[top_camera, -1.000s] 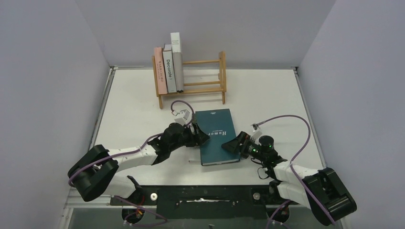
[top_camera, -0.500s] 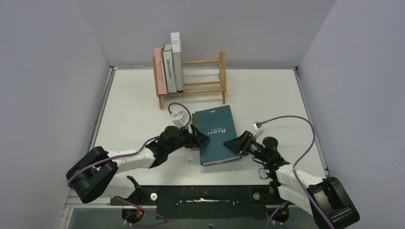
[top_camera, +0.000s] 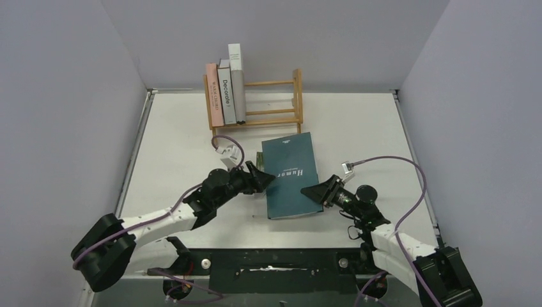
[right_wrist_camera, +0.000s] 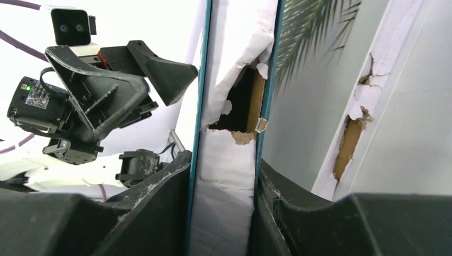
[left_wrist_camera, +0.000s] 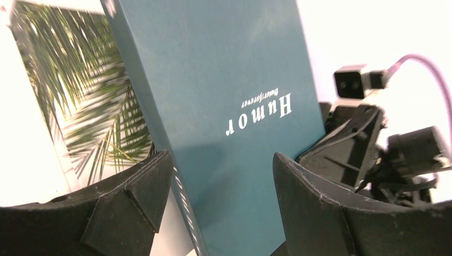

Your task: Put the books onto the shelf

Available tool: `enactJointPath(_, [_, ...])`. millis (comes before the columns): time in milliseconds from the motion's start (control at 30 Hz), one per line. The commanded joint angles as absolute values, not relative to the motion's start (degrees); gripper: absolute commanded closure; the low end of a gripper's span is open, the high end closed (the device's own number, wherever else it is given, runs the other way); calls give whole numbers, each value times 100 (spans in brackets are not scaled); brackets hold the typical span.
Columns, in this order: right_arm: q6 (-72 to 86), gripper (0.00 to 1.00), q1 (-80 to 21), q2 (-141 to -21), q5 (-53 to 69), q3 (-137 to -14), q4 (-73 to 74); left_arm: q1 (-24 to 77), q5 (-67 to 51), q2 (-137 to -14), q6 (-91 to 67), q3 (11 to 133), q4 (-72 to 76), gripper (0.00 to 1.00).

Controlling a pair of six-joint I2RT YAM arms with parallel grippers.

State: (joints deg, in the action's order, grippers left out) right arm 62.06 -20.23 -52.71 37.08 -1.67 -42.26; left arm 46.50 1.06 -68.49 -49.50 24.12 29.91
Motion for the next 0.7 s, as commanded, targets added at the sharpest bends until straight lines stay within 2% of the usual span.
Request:
enactJointPath(0, [6537, 75, -1890, -5061, 4076, -255, -5038, 4299, 279, -6055, -5111, 2279, 2905, 31])
enactJointPath(233, [6732, 76, -1786, -4915, 4469, -645, -5108, 3603, -703, -5498, -5223, 2066, 2932, 30])
enactJointPath(667, [7103, 76, -1800, -5259, 4837, -933, -5766, 3515, -1723, -5715, -5293, 2016, 3738, 29])
